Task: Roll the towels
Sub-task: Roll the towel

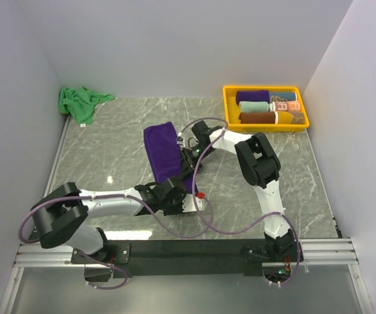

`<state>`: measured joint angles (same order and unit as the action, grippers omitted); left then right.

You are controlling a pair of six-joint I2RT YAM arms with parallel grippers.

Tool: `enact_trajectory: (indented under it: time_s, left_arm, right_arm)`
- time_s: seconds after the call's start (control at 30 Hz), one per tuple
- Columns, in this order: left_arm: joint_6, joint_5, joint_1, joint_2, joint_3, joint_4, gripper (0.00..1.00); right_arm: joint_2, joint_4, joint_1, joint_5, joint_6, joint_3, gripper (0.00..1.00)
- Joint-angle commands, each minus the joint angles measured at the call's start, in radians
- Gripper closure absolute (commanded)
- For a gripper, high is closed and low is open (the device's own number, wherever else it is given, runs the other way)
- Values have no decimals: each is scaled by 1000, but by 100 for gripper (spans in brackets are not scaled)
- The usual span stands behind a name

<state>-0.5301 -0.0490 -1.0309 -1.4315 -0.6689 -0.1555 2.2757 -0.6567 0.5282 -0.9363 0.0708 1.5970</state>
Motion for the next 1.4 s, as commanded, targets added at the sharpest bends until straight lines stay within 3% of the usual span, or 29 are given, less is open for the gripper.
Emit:
enact_trajectory:
  time_s: [0.0,0.17,0.27,0.5,0.77,1.0,1.23,1.37]
  left_arm:
    - [2,46,-3,-29,-18,83,62]
    - [4,46,-3,-76,-5,77,77]
    - [9,6,-3,-49,-14,7,99]
    - [27,-293,0,110,-50,-239,100]
    - [55,-411,71,129,-118,-360,99]
    - [32,-575,274,4,-322,-473,99]
    - [-39,-589,472,-173,-471,-503,98]
    - [-50,-572,519,-271,-520,-481,93]
  right_arm:
    - [-18,29,1,62,-17,-29,70]
    - [-38,34,1,34,-22,-65,70]
    - [-76,61,4,13,-9,-118,71]
    - [-182,13,3,-15,-28,-148,71]
    - [-206,-99,-76,-50,-62,19,61]
    - [-214,-167,-151,-56,-108,92,55]
    - [-271,-143,-166,-59,-100,28,54]
    - [-286,-129,-165,-58,-92,-26,55]
